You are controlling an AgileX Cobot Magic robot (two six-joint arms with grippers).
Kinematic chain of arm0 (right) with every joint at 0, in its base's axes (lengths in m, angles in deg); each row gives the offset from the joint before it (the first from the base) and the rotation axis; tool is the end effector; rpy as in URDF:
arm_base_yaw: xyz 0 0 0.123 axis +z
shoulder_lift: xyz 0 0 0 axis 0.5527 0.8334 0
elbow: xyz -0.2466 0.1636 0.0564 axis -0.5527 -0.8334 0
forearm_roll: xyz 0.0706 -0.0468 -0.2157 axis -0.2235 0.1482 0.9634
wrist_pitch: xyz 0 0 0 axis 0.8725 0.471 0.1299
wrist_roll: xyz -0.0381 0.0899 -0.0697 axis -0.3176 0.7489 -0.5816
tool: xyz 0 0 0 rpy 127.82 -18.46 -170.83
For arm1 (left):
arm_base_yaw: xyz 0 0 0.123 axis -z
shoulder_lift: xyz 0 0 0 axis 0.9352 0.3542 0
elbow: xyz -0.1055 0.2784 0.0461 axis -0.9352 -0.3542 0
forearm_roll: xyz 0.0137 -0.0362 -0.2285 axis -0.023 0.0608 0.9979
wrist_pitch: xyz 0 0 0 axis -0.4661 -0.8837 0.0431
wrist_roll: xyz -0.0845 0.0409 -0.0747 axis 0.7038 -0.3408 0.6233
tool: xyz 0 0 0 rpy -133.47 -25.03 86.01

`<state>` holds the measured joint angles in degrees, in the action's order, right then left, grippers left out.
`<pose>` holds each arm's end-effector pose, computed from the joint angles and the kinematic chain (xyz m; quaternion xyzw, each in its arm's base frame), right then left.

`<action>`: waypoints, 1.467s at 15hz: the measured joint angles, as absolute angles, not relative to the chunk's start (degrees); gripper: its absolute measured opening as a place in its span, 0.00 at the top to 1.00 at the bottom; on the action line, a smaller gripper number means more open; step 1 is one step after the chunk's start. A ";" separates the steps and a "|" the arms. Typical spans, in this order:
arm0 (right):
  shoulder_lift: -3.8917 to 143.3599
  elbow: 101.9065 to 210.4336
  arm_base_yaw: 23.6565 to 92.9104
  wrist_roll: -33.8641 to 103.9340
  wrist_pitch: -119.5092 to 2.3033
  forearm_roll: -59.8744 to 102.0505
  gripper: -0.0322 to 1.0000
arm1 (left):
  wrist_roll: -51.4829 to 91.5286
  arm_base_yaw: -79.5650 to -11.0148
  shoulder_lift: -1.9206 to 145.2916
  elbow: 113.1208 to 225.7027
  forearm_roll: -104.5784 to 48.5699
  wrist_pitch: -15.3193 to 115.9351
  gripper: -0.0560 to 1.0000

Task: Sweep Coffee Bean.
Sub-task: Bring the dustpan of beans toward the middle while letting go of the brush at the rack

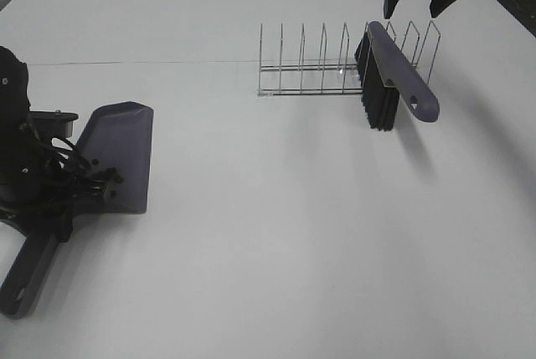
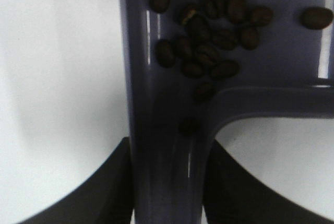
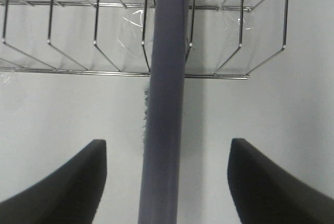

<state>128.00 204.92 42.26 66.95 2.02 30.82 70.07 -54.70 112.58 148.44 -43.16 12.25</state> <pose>0.4968 0.0726 0.2445 0.0005 0.9803 0.0147 0.1968 0.3075 -0.0775 0.0978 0.0015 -0.9997 -0.0145 0.0174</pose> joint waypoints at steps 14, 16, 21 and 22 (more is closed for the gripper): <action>85.15 163.90 42.26 57.27 0.58 26.06 0.36 | 68.98 -54.70 121.63 165.57 -42.82 7.95 0.64; 76.95 152.79 42.26 57.27 -1.99 26.00 0.36 | 68.12 -54.70 122.03 166.26 -42.82 9.56 0.64; 62.40 137.89 42.26 57.21 -8.53 26.00 0.36 | 67.89 -54.70 122.14 166.31 -42.82 10.13 0.64; 60.62 136.17 42.26 57.15 -8.87 26.00 0.36 | 67.89 -54.70 122.09 166.31 -42.82 10.07 0.61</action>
<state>60.62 136.17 42.26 57.15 -8.87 26.00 67.89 -54.70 122.09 166.31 -42.82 10.07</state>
